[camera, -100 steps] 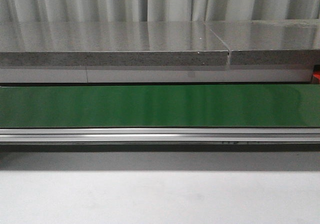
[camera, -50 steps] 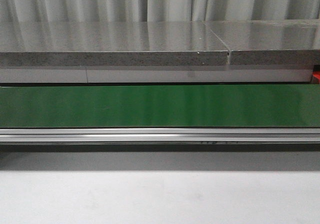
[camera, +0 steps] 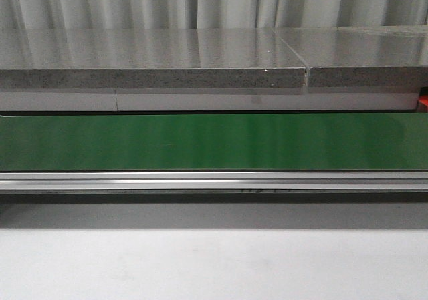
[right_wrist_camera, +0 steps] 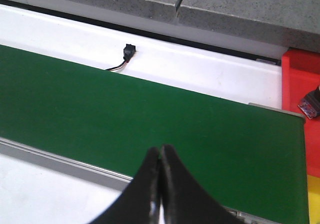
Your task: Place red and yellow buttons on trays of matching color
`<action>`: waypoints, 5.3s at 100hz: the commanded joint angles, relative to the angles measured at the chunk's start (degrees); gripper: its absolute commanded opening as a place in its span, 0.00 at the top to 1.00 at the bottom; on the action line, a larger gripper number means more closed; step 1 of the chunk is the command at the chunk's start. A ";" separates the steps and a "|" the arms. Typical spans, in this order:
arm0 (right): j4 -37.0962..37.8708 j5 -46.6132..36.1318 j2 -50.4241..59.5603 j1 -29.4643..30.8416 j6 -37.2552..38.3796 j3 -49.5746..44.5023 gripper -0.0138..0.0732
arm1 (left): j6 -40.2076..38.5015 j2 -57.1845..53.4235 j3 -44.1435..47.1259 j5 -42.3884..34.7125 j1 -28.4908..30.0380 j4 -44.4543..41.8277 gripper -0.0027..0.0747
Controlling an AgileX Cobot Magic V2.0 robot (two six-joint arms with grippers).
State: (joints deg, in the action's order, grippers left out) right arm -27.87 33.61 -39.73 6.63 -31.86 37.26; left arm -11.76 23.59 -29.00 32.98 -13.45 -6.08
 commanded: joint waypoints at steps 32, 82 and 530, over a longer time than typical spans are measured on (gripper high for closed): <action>-0.80 -3.08 0.25 -0.26 -0.45 1.30 0.92 | 0.10 0.52 -1.34 -3.87 -0.43 0.15 0.99; -0.80 -3.08 0.25 -0.26 -0.45 1.30 0.92 | 0.10 0.52 -1.34 -3.87 -0.43 -0.26 0.22; -0.80 -3.08 0.25 -0.26 -0.45 1.30 0.92 | -9.55 60.76 -35.55 2.10 10.59 -5.09 0.99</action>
State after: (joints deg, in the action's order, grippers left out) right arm -27.87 33.70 -39.73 6.63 -31.98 37.26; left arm -21.33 85.19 -63.44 38.09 -2.39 -11.43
